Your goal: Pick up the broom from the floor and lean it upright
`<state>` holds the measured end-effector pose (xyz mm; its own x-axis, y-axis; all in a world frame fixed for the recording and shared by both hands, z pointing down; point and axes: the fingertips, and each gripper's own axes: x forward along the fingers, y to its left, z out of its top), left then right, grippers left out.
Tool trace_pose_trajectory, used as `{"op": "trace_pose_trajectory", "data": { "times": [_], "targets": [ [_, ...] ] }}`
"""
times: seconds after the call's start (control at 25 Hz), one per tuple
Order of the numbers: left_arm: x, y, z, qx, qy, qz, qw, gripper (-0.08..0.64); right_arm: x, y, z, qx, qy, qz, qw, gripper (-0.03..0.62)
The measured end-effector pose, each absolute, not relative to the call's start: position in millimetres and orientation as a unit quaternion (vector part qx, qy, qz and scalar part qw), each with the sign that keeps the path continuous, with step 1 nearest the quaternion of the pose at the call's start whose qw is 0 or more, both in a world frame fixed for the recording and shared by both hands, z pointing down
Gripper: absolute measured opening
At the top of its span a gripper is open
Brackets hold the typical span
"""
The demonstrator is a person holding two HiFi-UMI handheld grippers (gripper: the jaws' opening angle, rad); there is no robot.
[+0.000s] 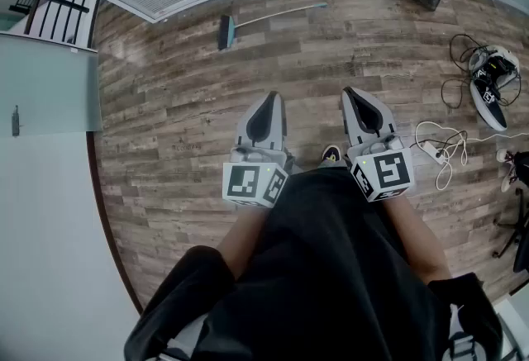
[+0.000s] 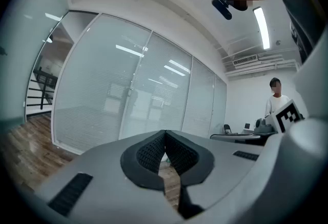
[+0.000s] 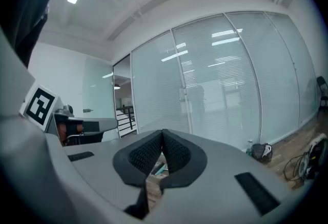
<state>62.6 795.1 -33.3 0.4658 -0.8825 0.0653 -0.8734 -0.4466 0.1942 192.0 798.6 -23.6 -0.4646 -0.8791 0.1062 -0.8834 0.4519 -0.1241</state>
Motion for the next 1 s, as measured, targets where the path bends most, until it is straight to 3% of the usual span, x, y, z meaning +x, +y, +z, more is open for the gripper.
{"op": "trace_pose_trajectory", "data": {
  "times": [0.6, 1.0],
  "targets": [
    [32.4, 819.5, -35.5, 0.818, -0.567, -0.02, 0.094, 0.021, 168.4, 799.4, -7.2, 0.462, -0.88, 0.109, 0.004, 0.015],
    [50.5, 811.0, -41.7, 0.828, -0.553, -0.021, 0.093, 0.021, 199.1, 794.5, -15.0, 0.49, -0.863, 0.12, -0.031, 0.015]
  ]
}}
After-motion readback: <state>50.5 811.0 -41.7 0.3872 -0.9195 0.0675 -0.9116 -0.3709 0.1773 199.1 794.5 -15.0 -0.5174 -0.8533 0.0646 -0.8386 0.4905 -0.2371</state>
